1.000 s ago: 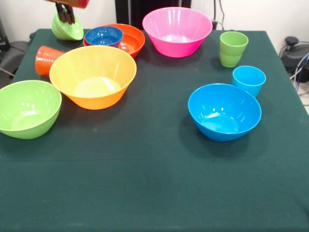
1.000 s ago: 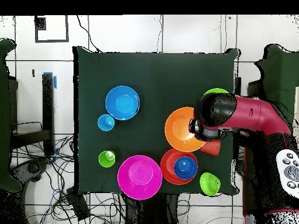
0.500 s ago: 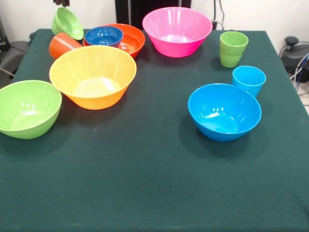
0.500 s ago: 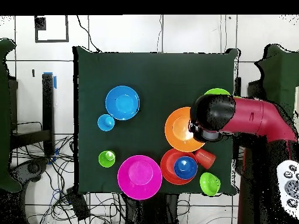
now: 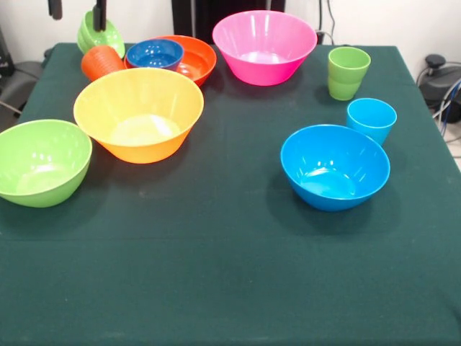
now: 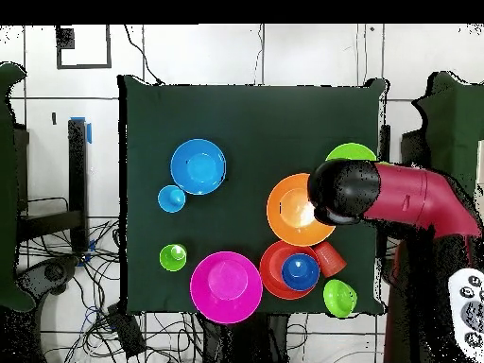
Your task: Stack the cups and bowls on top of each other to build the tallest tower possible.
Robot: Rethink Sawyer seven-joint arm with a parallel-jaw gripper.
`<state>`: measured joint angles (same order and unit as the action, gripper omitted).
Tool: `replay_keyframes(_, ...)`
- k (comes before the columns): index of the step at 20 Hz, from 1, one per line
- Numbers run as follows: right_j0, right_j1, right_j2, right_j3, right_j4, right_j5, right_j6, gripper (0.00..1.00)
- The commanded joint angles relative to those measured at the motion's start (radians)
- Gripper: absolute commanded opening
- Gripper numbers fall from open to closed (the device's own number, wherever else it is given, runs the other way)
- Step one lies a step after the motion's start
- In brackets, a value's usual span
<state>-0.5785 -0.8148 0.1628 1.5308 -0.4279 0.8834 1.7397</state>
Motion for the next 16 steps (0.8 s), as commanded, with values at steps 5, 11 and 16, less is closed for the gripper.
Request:
replay_keyframes(5,-0.028,0.258,0.037,0.028,0.038,-0.334,0.149,1.00)
replay_keyframes(11,0.083,0.315,-0.123,-0.059,-0.002,-0.394,0.271,1.00)
replay_keyframes(16,0.066,0.339,-0.115,-0.054,-0.003,-0.455,0.189,1.00)
